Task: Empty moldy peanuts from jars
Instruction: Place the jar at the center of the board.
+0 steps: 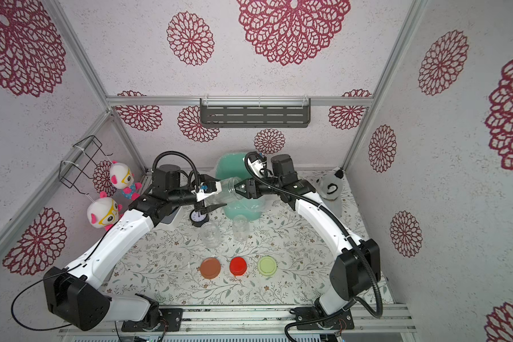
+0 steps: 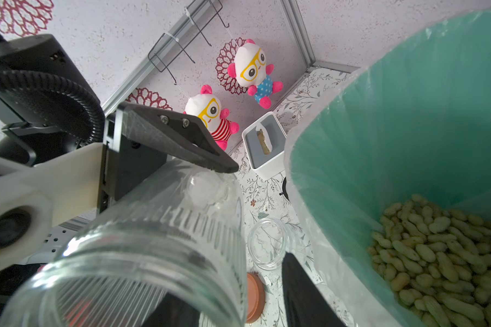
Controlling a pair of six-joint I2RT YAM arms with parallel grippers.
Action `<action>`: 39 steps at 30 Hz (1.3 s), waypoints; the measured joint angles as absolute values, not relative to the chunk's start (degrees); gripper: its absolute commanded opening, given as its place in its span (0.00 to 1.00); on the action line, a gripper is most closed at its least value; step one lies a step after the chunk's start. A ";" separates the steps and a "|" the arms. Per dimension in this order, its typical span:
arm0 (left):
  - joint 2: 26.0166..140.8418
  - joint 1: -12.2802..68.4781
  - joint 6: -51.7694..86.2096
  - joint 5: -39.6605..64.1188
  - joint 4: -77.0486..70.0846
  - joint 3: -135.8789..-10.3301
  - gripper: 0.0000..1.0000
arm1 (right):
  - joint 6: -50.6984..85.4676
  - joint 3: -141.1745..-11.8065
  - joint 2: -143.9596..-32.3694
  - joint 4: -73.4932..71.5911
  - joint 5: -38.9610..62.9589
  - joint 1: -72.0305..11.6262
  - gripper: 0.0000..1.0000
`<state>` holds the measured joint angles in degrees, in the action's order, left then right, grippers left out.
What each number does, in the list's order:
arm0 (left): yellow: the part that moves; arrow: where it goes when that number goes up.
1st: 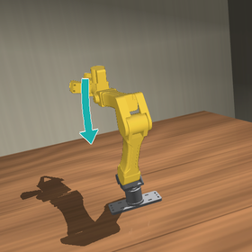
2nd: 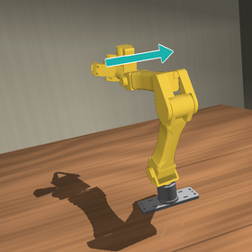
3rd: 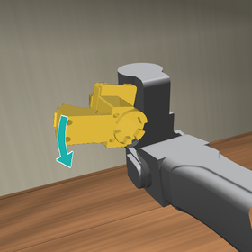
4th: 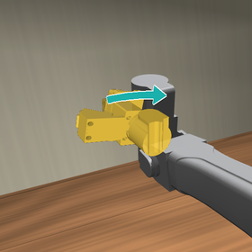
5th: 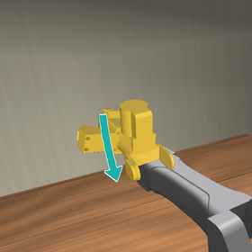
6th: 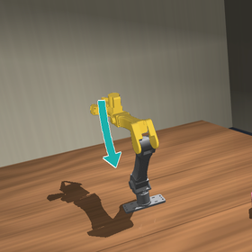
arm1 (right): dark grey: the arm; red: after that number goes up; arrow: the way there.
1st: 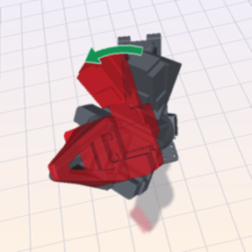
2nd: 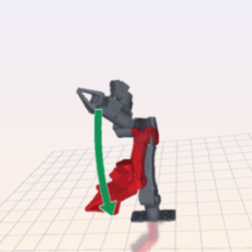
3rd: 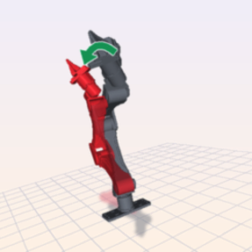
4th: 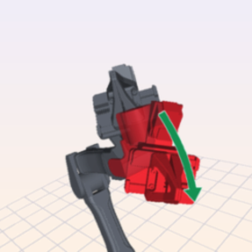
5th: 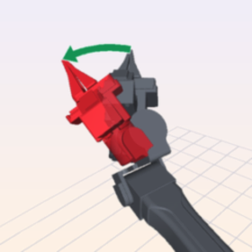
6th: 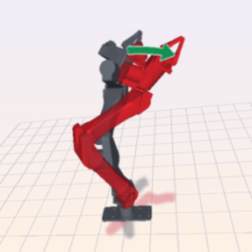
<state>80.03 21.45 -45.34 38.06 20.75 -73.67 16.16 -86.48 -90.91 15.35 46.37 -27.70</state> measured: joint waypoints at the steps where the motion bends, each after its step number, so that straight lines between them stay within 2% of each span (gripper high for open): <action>1: 80.05 21.43 -45.34 38.04 20.84 -73.67 0.00 | 16.16 -86.48 -90.98 15.31 46.41 -27.70 0.43; 6: 80.20 21.43 -45.34 38.04 21.02 -73.67 0.00 | 16.14 -86.48 -91.09 15.20 46.78 -27.70 0.36; 18: 80.29 21.43 -45.34 37.82 21.76 -73.67 0.07 | 16.03 -86.80 -91.44 15.14 47.24 -27.81 0.21; 26: 80.64 21.50 -45.52 37.52 21.93 -73.67 0.12 | 15.44 -86.89 -91.50 15.64 46.22 -27.81 0.14; 33: 81.08 21.56 -45.54 36.82 22.17 -73.67 0.17 | 14.50 -86.89 -91.83 16.16 44.91 -27.92 0.02; 36: 81.10 21.61 -45.56 36.64 22.17 -73.67 0.22 | 14.13 -86.89 -91.83 16.29 44.69 -27.92 0.00; 39: 81.14 21.61 -45.54 36.47 22.17 -73.67 0.34 | 14.02 -86.87 -91.83 16.32 44.51 -27.92 0.00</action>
<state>81.14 21.61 -45.54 36.47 22.17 -73.67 14.02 -86.87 -91.83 16.32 44.51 -27.92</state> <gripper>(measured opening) 0.828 0.144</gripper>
